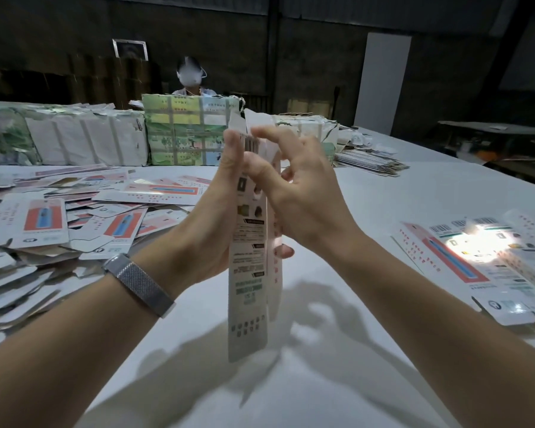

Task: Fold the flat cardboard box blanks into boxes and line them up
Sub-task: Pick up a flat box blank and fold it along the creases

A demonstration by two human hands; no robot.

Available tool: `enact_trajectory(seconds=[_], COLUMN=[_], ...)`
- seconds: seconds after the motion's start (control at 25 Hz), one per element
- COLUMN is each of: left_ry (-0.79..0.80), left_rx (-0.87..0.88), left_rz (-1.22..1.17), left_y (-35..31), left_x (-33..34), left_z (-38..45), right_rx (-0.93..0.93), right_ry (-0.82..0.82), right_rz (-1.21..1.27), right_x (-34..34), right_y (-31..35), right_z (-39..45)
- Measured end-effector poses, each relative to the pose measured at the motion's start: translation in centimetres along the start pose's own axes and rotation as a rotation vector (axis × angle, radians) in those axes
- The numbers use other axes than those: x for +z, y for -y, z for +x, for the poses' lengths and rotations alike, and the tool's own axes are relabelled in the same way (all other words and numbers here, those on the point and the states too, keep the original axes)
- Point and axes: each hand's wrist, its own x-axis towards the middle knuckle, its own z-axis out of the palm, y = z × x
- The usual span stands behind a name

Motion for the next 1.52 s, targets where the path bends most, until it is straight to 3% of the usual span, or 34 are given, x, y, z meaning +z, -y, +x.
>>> enact_trajectory(seconds=[0.44, 0.76, 0.88, 1.12, 1.32, 1.52], left_ry=[-0.094, -0.054, -0.119, -0.225, -0.282, -0.325], left_rx=[-0.071, -0.08, -0.015, 0.216, 0.352, 0.36], left_rz=[0.152, 0.16, 0.107, -0.024, -0.072, -0.005], left_y=[0.3, 0.0, -0.2, 0.2, 0.5, 0.7], left_x=[0.0, -0.3, 0.1, 0.8, 0.8, 1.0], left_z=[0.2, 0.2, 0.3, 0.7, 0.7, 0.7], right_rx=[0.113, 0.051, 0.003, -0.125, 0.008, 0.025], right_ry=[0.032, 0.147, 0.033, -0.143, -0.109, -0.072], right_rz=[0.128, 0.119, 0.125, 0.369, 0.601, 0.705], right_x=[-0.2, -2.6, -2.3, -0.6, 0.5, 0.8], right_y=[0.3, 0.4, 0.3, 0.4, 0.6, 0.4], right_z=[0.4, 1.6, 1.5, 0.5, -0.1, -0.1])
